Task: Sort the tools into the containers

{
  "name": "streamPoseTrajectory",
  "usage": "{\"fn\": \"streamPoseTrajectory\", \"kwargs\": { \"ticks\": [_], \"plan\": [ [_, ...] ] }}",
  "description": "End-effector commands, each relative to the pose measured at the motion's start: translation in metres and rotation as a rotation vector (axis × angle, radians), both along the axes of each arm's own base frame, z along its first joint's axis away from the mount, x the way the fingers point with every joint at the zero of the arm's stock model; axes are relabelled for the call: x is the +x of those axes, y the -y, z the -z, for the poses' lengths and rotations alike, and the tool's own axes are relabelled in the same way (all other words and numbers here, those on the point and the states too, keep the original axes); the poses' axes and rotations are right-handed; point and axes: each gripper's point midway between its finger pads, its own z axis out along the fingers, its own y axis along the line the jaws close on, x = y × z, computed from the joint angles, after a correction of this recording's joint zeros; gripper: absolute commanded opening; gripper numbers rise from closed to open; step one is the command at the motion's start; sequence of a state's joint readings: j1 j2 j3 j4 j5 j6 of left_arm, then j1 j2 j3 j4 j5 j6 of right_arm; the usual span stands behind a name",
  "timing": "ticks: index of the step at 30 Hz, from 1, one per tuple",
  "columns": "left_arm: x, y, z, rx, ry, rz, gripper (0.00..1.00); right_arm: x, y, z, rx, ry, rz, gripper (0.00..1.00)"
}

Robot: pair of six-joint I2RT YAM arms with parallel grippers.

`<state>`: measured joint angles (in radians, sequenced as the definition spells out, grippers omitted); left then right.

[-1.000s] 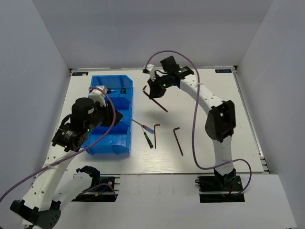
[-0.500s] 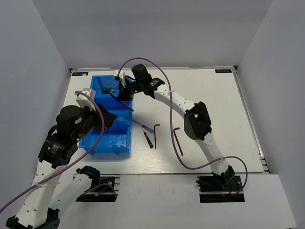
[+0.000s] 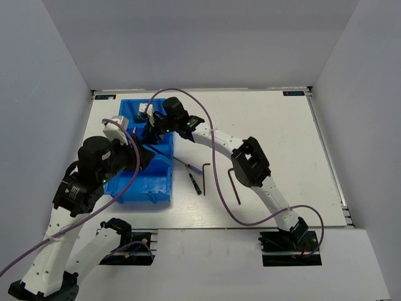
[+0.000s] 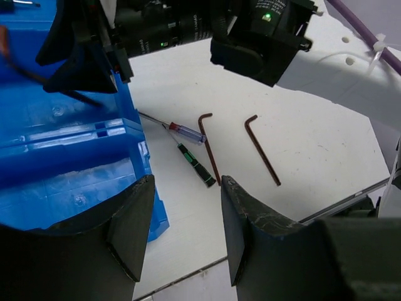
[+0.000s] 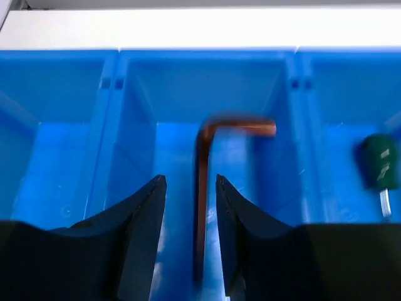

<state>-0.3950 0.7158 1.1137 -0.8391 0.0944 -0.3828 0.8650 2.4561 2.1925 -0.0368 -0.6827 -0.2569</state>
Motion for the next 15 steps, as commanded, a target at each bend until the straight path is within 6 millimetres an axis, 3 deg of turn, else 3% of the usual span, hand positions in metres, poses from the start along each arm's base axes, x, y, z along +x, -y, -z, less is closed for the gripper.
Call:
{"fn": "streamPoseTrajectory", "kwargs": {
  "ticks": [1,4,6,7,8,9,10,11,13,14,15],
  "plan": [
    [-0.002,0.007,-0.007,-0.017,-0.013,0.040,0.57,0.014,0.004,-0.034,0.069,0.052,0.053,0.45],
    [0.005,0.017,0.000,-0.018,-0.027,0.079,0.54,0.026,0.021,-0.062,0.079,0.031,0.129,0.44],
    [0.009,0.025,0.000,-0.029,-0.018,0.107,0.49,0.042,0.048,-0.088,0.089,0.006,0.213,0.40],
    [0.014,0.029,0.008,-0.021,-0.035,0.125,0.39,0.043,0.057,-0.089,0.070,-0.028,0.235,0.30],
    [0.016,0.033,0.013,-0.022,-0.047,0.136,0.32,0.053,0.080,-0.072,-0.009,-0.082,0.306,0.21],
    [0.020,0.037,0.011,-0.030,-0.039,0.148,0.24,0.056,0.098,-0.098,-0.011,-0.053,0.383,0.10],
    [0.022,0.041,0.018,-0.026,-0.056,0.175,0.16,0.056,0.119,-0.079,-0.106,-0.090,0.447,0.00],
    [0.027,0.047,0.031,-0.019,-0.097,0.189,0.04,0.055,0.138,-0.093,-0.127,-0.050,0.474,0.00],
    [0.030,0.057,0.046,-0.015,-0.137,0.237,0.00,0.038,0.196,-0.064,-0.318,-0.068,0.565,0.00],
    [0.034,0.061,0.056,-0.014,-0.161,0.247,0.00,0.031,0.211,-0.053,-0.367,-0.083,0.576,0.00],
    [0.039,0.065,0.076,-0.003,-0.217,0.254,0.00,0.000,0.248,-0.010,-0.518,-0.162,0.581,0.00]
  ]
}}
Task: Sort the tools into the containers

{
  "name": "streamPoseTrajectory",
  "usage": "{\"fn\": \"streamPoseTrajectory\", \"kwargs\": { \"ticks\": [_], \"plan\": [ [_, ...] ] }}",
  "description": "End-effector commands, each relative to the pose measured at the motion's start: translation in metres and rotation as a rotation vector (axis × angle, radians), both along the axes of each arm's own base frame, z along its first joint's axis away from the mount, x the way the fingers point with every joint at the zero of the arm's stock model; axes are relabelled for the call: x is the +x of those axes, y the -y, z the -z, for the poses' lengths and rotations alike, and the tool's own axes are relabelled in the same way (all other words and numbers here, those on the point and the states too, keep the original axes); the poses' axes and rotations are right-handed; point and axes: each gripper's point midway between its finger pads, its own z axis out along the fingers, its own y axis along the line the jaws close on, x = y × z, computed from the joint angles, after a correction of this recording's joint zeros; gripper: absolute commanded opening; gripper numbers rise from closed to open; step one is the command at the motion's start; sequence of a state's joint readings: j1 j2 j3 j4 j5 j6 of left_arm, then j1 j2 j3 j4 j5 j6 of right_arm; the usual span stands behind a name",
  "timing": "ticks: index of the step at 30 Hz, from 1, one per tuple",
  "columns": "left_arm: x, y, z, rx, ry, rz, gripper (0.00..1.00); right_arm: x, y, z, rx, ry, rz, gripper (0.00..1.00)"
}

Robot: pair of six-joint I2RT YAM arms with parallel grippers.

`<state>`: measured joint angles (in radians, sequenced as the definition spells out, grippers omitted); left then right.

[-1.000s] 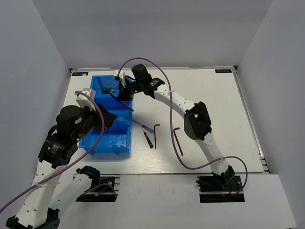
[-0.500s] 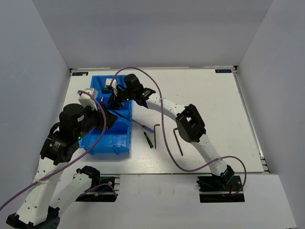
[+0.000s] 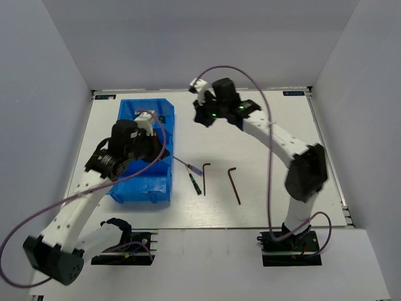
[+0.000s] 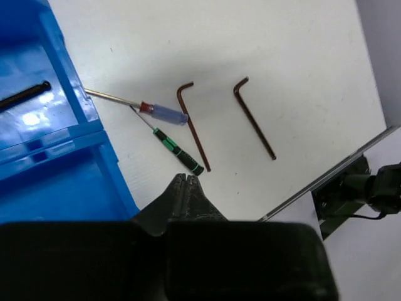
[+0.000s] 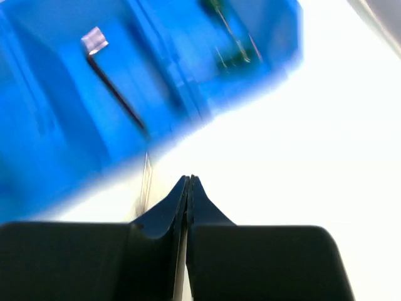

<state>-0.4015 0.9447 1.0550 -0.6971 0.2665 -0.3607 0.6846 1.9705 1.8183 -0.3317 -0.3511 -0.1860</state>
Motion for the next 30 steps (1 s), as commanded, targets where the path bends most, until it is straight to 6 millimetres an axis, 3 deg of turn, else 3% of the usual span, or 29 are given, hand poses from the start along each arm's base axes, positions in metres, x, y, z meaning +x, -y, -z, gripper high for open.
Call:
{"fn": "streamPoseTrajectory", "kwargs": {
  "ticks": [1,2,3,4,5,6,7,8,9,11,15,19,20,23,27,28,30],
  "plan": [
    [0.007,0.025,0.030,-0.008,-0.069,0.106,0.00,-0.052,0.099,0.047,-0.319,-0.121,0.129,0.00],
    [0.008,0.031,0.041,0.002,-0.093,0.121,0.00,-0.061,0.114,0.058,-0.365,-0.149,0.144,0.00],
    [0.010,0.035,0.047,0.009,-0.110,0.131,0.03,-0.085,0.141,0.087,-0.468,-0.236,0.157,0.05],
    [0.012,0.044,0.064,0.031,-0.158,0.151,0.08,-0.105,0.160,0.093,-0.488,-0.263,0.166,0.11],
    [0.015,0.049,0.068,0.043,-0.171,0.157,0.16,-0.114,0.170,0.099,-0.500,-0.287,0.171,0.28],
    [0.020,0.055,0.068,0.059,-0.168,0.168,0.31,-0.135,0.184,0.111,-0.520,-0.320,0.161,0.34],
    [0.019,0.066,0.073,0.074,-0.181,0.194,0.38,-0.152,0.196,0.121,-0.540,-0.345,0.150,0.37],
    [0.022,0.072,0.091,0.110,-0.232,0.199,0.44,-0.166,0.204,0.132,-0.558,-0.381,0.145,0.39],
    [0.031,0.078,0.086,0.127,-0.212,0.190,0.54,-0.172,0.207,0.131,-0.548,-0.391,0.157,0.41],
    [0.028,0.091,0.097,0.177,-0.241,0.210,0.55,-0.187,0.218,0.144,-0.565,-0.424,0.166,0.43],
    [0.038,0.104,0.109,0.235,-0.247,0.155,0.60,-0.197,0.226,0.162,-0.599,-0.493,0.225,0.44],
    [0.033,0.110,0.110,0.221,-0.253,0.130,0.62,-0.189,0.213,0.172,-0.572,-0.534,0.268,0.43],
    [0.028,0.110,0.110,0.221,-0.254,0.128,0.69,-0.186,0.210,0.171,-0.561,-0.539,0.275,0.43],
    [0.025,0.113,0.109,0.225,-0.238,0.119,0.70,-0.177,0.197,0.173,-0.533,-0.546,0.294,0.43],
    [0.022,0.108,0.111,0.239,-0.230,0.069,0.71,-0.163,0.194,0.192,-0.567,-0.567,0.371,0.43],
    [0.023,0.107,0.101,0.219,-0.213,0.052,0.71,-0.160,0.191,0.192,-0.548,-0.578,0.398,0.43],
    [0.021,0.104,0.100,0.218,-0.196,0.030,0.71,-0.155,0.184,0.196,-0.542,-0.574,0.404,0.43]
  ]
}}
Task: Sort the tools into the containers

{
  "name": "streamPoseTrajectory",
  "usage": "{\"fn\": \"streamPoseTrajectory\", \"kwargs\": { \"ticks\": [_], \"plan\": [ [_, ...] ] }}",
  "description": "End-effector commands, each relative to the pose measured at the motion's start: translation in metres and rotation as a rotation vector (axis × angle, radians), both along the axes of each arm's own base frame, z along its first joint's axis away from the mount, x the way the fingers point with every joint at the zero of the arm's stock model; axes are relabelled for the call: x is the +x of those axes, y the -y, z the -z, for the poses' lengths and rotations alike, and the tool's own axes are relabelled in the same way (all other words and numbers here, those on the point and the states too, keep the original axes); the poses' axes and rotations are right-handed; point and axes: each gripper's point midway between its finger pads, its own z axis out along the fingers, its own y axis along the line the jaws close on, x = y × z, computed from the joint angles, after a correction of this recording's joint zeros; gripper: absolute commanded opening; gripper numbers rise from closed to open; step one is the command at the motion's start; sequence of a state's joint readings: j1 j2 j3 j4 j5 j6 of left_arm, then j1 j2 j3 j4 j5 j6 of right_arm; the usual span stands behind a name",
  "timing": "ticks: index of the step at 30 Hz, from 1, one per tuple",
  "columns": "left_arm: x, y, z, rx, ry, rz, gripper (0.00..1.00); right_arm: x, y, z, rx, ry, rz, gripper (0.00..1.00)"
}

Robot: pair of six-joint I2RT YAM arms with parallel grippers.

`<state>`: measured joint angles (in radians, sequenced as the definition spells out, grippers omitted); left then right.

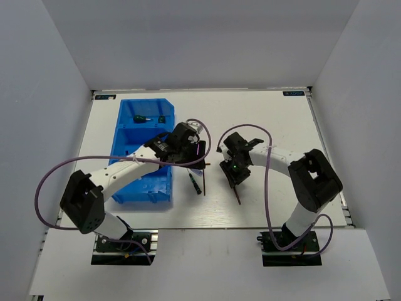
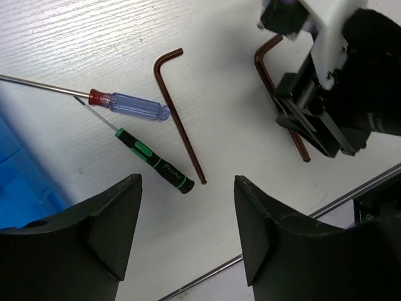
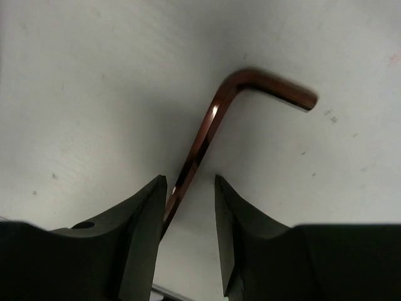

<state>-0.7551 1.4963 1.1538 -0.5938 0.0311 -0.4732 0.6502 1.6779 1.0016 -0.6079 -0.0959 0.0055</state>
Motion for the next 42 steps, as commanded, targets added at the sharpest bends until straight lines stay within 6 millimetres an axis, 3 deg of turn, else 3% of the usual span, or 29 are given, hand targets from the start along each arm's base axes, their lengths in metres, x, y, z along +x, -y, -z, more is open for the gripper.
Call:
{"fn": "streamPoseTrajectory", "kwargs": {
  "ticks": [1,6,11,13,15,20,23,24,26,27,29,30,32,33,34,35,37,38,42],
  "plan": [
    [0.003,-0.008,-0.027,-0.038,0.090,-0.069,0.71,0.028,-0.016,-0.005,0.008,0.093,0.084,0.43],
    [-0.005,-0.026,-0.049,-0.066,0.148,-0.137,0.71,0.042,0.000,0.009,-0.112,0.168,0.116,0.39],
    [-0.010,-0.046,-0.085,-0.103,0.240,-0.204,0.71,0.033,0.013,0.026,-0.179,0.152,0.139,0.15],
    [-0.013,-0.054,-0.099,-0.130,0.271,-0.230,0.71,0.029,0.021,0.032,-0.228,0.159,0.144,0.12],
    [-0.016,-0.060,-0.101,-0.121,0.275,-0.238,0.71,0.027,0.024,0.037,-0.249,0.167,0.147,0.00],
    [-0.023,-0.064,-0.099,-0.128,0.267,-0.251,0.71,0.025,0.018,0.037,-0.212,0.122,0.143,0.00],
    [-0.026,-0.065,-0.100,-0.140,0.268,-0.244,0.71,0.043,-0.011,0.008,-0.057,0.164,0.084,0.00],
    [-0.027,-0.066,-0.102,-0.151,0.277,-0.245,0.71,0.060,-0.025,-0.015,0.012,0.237,0.035,0.00],
    [-0.028,-0.067,-0.105,-0.161,0.284,-0.246,0.71,0.063,-0.049,-0.042,0.138,0.257,-0.052,0.00],
    [-0.029,-0.068,-0.109,-0.172,0.292,-0.246,0.71,0.078,-0.066,-0.068,0.202,0.312,-0.088,0.00],
    [-0.030,-0.069,-0.118,-0.193,0.317,-0.242,0.71,0.076,-0.085,-0.083,0.286,0.294,-0.154,0.00],
    [-0.030,-0.069,-0.122,-0.207,0.328,-0.243,0.71,0.091,-0.103,-0.104,0.341,0.333,-0.180,0.00],
    [-0.031,-0.069,-0.127,-0.228,0.345,-0.232,0.71,0.089,-0.123,-0.118,0.426,0.306,-0.227,0.00],
    [-0.032,-0.070,-0.135,-0.253,0.365,-0.233,0.71,0.103,-0.140,-0.142,0.478,0.341,-0.243,0.00],
    [-0.034,-0.068,-0.141,-0.272,0.377,-0.225,0.70,0.104,-0.151,-0.139,0.501,0.311,-0.253,0.00],
    [-0.036,-0.069,-0.139,-0.272,0.377,-0.225,0.70,0.118,-0.171,-0.167,0.570,0.346,-0.272,0.00],
    [-0.038,-0.072,-0.149,-0.298,0.406,-0.222,0.70,0.121,-0.192,-0.171,0.631,0.314,-0.296,0.00],
    [-0.039,-0.073,-0.152,-0.305,0.411,-0.222,0.70,0.133,-0.213,-0.193,0.705,0.347,-0.314,0.00],
    [-0.042,-0.080,-0.157,-0.305,0.421,-0.232,0.70,0.150,-0.269,-0.242,0.970,0.395,-0.398,0.00]
  ]
}}
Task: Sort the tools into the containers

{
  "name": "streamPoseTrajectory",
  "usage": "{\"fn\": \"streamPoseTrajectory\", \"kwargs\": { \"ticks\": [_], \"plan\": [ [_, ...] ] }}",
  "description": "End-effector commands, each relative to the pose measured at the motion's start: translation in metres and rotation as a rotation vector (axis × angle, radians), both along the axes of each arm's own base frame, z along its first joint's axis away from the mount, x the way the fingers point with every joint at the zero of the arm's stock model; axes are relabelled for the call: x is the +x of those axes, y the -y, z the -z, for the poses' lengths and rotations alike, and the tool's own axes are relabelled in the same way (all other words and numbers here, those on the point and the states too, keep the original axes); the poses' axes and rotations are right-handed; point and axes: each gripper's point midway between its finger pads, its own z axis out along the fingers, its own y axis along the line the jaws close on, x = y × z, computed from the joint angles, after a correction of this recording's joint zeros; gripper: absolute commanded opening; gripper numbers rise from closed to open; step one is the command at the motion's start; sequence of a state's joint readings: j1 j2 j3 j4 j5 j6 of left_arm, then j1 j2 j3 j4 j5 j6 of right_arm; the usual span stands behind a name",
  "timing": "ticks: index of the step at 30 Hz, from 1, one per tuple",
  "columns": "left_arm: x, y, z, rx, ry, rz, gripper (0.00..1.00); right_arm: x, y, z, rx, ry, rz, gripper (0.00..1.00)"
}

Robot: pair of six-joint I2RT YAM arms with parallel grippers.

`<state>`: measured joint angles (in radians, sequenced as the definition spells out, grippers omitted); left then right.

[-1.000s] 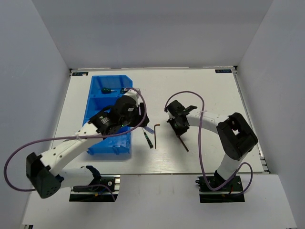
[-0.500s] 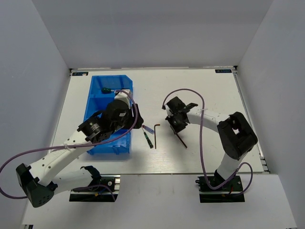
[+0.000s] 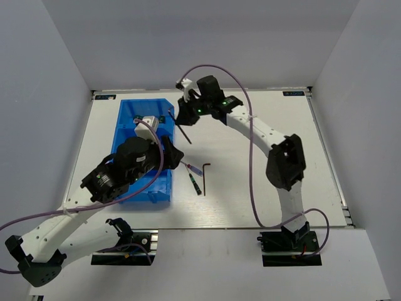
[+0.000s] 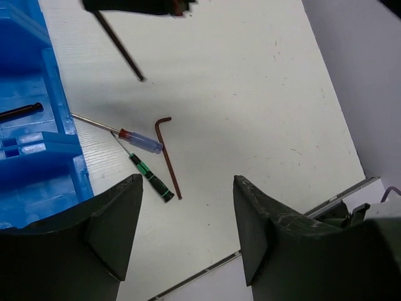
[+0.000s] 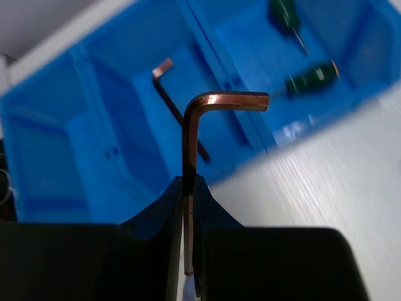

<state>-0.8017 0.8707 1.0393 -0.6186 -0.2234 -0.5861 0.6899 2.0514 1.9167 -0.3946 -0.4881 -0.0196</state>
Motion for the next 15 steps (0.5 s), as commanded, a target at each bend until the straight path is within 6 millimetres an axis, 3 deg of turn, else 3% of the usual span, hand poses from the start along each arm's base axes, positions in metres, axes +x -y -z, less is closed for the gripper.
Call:
{"fn": "streamPoseTrajectory", "kwargs": {
  "ticks": [1,2,3,4,5,6,7,8,10,11,12,15],
  "plan": [
    [-0.004,-0.007,-0.006,-0.003,0.024,-0.007,0.70,-0.008,-0.055,-0.039,0.273,-0.024,-0.214,0.00],
    [-0.006,-0.008,-0.003,0.009,0.012,-0.007,0.70,-0.004,-0.070,-0.042,0.346,-0.043,-0.239,0.00],
    [-0.006,-0.012,-0.009,0.004,0.023,-0.017,0.70,0.002,-0.080,-0.084,0.437,0.048,-0.261,0.00],
    [-0.006,-0.014,-0.011,0.007,0.025,-0.026,0.70,0.003,-0.095,-0.062,0.411,0.015,-0.260,0.00],
    [-0.009,-0.017,-0.015,0.001,0.031,-0.026,0.70,0.010,-0.107,-0.092,0.461,0.112,-0.285,0.00],
    [-0.009,-0.020,-0.011,0.018,0.021,-0.035,0.70,0.014,-0.115,-0.066,0.425,0.083,-0.282,0.00],
    [-0.010,-0.021,-0.009,0.026,0.013,-0.035,0.70,0.006,-0.127,-0.065,0.419,0.095,-0.284,0.00],
    [-0.011,-0.022,-0.016,0.011,0.027,-0.036,0.70,0.004,-0.131,-0.043,0.394,0.094,-0.295,0.00],
    [-0.014,-0.024,-0.011,0.022,0.006,-0.039,0.70,-0.004,-0.140,-0.048,0.415,0.175,-0.311,0.00],
    [-0.015,-0.025,-0.012,0.024,0.004,-0.039,0.70,-0.007,-0.140,-0.020,0.378,0.138,-0.308,0.00],
    [-0.015,-0.025,-0.012,0.024,0.004,-0.039,0.70,-0.009,-0.141,-0.023,0.385,0.151,-0.312,0.00],
    [-0.014,-0.022,-0.004,0.046,-0.022,-0.029,0.70,-0.001,-0.141,-0.006,0.369,0.138,-0.276,0.02]
  ]
}}
